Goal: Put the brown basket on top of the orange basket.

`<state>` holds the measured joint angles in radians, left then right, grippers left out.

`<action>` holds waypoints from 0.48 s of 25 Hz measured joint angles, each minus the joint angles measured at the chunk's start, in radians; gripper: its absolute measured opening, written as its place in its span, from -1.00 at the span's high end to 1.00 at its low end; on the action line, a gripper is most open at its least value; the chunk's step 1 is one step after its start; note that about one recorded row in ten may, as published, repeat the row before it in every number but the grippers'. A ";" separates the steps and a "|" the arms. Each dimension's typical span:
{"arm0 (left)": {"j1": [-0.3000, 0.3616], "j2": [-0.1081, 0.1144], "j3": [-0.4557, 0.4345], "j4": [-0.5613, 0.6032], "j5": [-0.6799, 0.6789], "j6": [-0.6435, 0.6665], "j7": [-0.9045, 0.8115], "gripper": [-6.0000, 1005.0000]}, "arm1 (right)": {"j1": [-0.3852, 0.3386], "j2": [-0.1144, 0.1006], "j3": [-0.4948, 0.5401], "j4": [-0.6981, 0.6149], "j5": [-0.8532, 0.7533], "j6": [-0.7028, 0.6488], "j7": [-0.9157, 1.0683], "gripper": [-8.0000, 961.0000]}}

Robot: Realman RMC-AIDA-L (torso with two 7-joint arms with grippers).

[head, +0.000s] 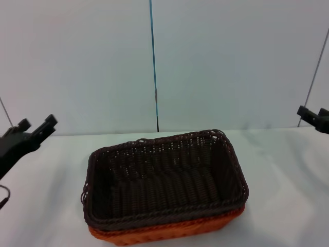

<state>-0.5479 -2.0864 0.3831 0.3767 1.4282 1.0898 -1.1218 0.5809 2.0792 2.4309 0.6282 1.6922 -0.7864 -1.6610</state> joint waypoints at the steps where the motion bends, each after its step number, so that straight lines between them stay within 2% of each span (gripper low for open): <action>1: -0.005 0.002 0.000 -0.008 0.000 0.011 0.000 -0.74 | -0.003 0.000 0.011 -0.006 0.020 -0.025 -0.015 -0.49; 6: -0.013 0.011 0.000 -0.031 0.001 0.081 -0.001 -0.74 | -0.018 0.003 0.080 -0.011 0.061 -0.161 -0.085 -0.48; 12: -0.013 0.044 0.009 -0.052 0.021 0.159 -0.069 -0.74 | -0.021 0.005 0.129 -0.014 0.113 -0.251 -0.141 -0.46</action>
<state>-0.5606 -2.0425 0.3925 0.3245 1.4496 1.2492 -1.1911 0.5596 2.0847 2.5598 0.6143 1.8054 -1.0371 -1.8022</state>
